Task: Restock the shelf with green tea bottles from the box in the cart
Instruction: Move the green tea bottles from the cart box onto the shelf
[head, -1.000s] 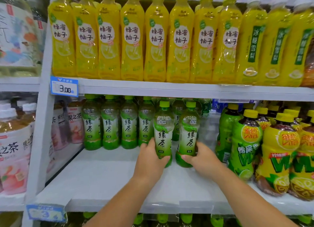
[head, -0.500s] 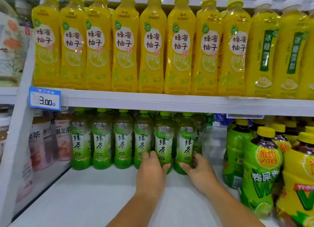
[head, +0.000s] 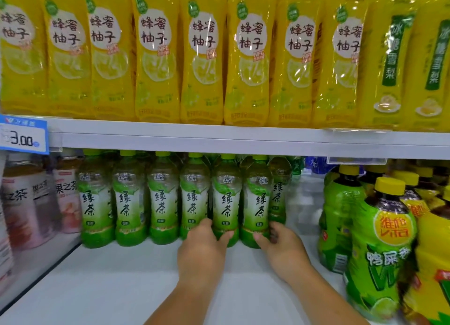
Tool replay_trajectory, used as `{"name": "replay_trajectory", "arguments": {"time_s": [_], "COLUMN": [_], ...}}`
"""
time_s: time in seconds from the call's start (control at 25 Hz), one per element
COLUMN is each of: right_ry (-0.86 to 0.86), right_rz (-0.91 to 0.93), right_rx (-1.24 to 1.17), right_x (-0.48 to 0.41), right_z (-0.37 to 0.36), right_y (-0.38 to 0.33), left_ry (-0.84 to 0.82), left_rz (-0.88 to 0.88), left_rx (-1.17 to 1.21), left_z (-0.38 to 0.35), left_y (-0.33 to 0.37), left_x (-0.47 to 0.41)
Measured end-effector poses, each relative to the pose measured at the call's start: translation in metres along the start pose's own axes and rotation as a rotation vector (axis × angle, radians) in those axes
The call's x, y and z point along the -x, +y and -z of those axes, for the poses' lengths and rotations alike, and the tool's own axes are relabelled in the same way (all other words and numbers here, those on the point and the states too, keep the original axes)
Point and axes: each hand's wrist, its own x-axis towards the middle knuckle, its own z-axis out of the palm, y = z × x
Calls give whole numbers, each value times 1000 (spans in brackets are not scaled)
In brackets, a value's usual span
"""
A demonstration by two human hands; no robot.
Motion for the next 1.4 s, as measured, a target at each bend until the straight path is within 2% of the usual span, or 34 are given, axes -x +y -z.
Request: {"name": "replay_trajectory", "arguments": {"time_s": [0.2,0.4,0.76,1.04,1.16,1.24,1.32,1.4], "right_ry": [27,97,43,116,57,-23,-75,-105], "right_rz": [44,8,7,-18,-24,-55,-113,-156], "right_rx": [18,211,167,245,241,245,185,121], "right_x": [2,7,7,8,14,19,23,31], "right_z": [-1,0,3,3,3,6,10,15], "right_y": [-4,-14,-14,-16,-19,-24,-30,-41], "left_ry": [-26,-58,-27,-18,-30,-55,-117,-196], "left_rz": [53,11,3,-11,21,96,185,223], "left_rx": [-16,-38,-49,-58,76,292,483,547], "left_z": [1,-1,-2,-2,2,7,13,19], "left_y": [0,-1,-3,-4,-4,-3,-1,-2], "left_x": [-3,-2,-2,-2,1,2,2,5]}}
